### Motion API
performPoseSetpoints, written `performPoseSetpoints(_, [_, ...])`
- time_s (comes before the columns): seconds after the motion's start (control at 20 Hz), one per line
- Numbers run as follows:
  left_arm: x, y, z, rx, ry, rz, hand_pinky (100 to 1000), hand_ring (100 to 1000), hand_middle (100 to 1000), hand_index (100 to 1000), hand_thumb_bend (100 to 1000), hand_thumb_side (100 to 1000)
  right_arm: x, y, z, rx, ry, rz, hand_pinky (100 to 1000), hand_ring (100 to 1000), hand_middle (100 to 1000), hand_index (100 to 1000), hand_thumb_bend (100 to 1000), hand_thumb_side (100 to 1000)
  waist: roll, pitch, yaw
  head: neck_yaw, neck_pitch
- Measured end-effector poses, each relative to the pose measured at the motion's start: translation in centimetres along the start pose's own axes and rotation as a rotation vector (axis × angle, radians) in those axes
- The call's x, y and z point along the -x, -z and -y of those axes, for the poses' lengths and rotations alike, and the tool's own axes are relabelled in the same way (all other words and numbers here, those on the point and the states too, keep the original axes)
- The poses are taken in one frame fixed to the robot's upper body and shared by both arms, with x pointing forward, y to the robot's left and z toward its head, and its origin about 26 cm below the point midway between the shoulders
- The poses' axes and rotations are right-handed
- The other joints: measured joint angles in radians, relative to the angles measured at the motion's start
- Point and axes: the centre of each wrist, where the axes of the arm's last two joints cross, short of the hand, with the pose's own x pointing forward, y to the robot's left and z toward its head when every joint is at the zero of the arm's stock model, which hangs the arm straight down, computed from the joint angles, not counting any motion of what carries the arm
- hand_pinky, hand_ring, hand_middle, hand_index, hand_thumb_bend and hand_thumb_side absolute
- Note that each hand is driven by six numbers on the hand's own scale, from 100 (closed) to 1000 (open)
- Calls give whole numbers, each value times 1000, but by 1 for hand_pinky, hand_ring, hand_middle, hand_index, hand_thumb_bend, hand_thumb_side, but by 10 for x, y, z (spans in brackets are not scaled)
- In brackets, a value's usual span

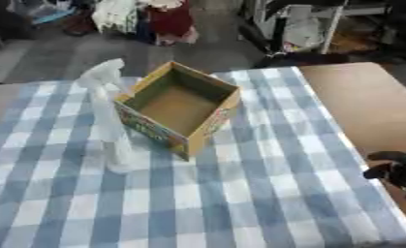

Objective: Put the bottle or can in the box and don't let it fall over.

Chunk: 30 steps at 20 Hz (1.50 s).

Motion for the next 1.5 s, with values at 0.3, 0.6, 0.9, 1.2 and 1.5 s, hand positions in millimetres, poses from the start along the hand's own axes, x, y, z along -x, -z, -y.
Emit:
performPoseSetpoints(0.3, [17, 48, -22, 226, 261, 22, 872, 822, 843, 985, 100, 793, 0, 1, 0, -18, 0, -4, 729, 674, 757, 795, 100, 808, 7, -3, -22, 19, 0])
performPoseSetpoints(0.6, [40, 85, -3, 537, 400, 67, 876, 846, 869, 1000, 100, 879, 1, -1, 0, -24, 3, -13, 729, 674, 758, 795, 100, 809, 14, -6, -23, 23, 0])
performPoseSetpoints(0.9, [50, 101, 19, 752, 456, 94, 862, 846, 876, 1000, 100, 932, 1, -1, 0, -28, 5, -16, 730, 675, 758, 796, 100, 809, 16, -11, -21, 23, 0])
performPoseSetpoints(1.2, [64, 97, 24, 806, 493, 2, 835, 826, 862, 989, 100, 944, 1, -1, 0, -30, 6, -17, 730, 675, 758, 795, 100, 810, 17, -11, -22, 22, -7])
performPoseSetpoints(1.5, [75, 89, 25, 848, 521, -62, 812, 805, 848, 971, 100, 956, 1, -1, 0, -31, 7, -18, 730, 674, 759, 795, 100, 812, 17, -11, -22, 20, -8])
